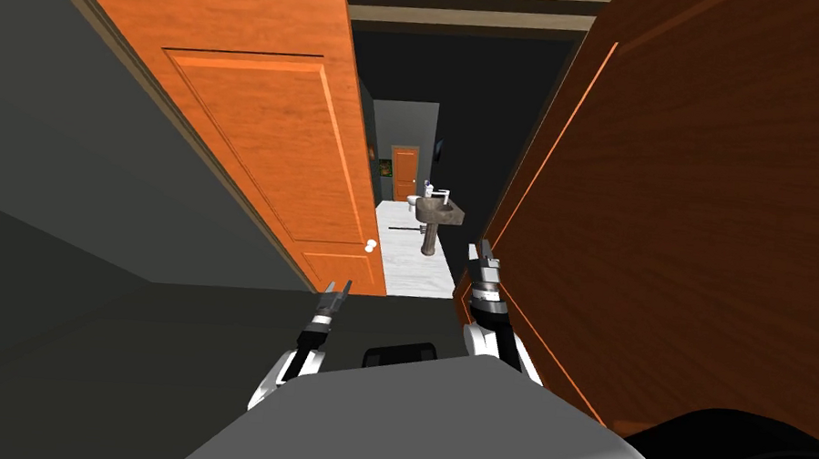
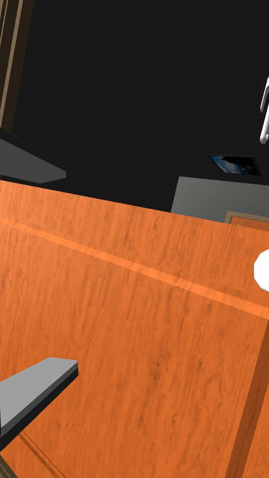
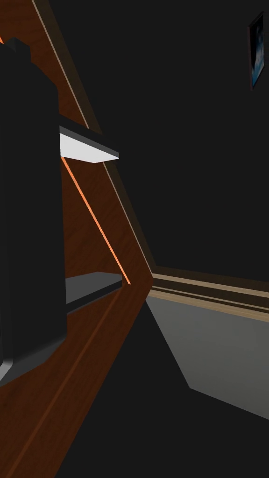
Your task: Pull the door open
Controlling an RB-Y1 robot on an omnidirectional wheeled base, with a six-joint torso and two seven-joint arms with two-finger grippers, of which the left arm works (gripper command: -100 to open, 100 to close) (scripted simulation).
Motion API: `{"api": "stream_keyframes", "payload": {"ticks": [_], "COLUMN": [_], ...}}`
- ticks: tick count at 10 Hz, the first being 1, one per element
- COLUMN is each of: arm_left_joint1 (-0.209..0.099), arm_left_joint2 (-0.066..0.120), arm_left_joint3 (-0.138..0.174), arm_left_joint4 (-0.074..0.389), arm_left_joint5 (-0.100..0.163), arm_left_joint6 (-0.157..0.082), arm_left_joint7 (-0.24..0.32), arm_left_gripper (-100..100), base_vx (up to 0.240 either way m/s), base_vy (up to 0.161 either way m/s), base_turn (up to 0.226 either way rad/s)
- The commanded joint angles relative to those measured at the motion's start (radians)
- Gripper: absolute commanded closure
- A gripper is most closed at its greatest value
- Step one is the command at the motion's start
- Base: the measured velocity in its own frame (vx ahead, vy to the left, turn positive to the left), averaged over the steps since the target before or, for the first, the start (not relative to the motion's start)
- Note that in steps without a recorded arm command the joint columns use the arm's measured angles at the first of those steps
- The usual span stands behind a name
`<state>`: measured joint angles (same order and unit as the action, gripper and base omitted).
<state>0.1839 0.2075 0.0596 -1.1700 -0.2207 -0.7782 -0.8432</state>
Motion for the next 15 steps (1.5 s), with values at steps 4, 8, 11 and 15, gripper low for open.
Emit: {"api": "stream_keyframes", "payload": {"ticks": [4, 8, 11, 15], "arm_left_joint1": [-0.029, -0.055, -0.075, -0.1], "arm_left_joint2": [0.014, 0.026, 0.035, 0.047], "arm_left_joint3": [0.002, 0.003, 0.004, 0.006], "arm_left_joint4": [0.094, 0.185, 0.25, 0.335], "arm_left_joint5": [-0.008, -0.017, -0.022, -0.03], "arm_left_joint6": [-0.032, -0.064, -0.087, -0.116], "arm_left_joint7": [-0.071, -0.139, -0.187, -0.251], "arm_left_gripper": [-100, -100, -100, -100], "base_vx": [0.098, 0.102, 0.13, 0.132], "base_vy": [-0.029, -0.031, -0.031, -0.03], "base_turn": [0.016, 0.016, 0.02, 0.014]}}
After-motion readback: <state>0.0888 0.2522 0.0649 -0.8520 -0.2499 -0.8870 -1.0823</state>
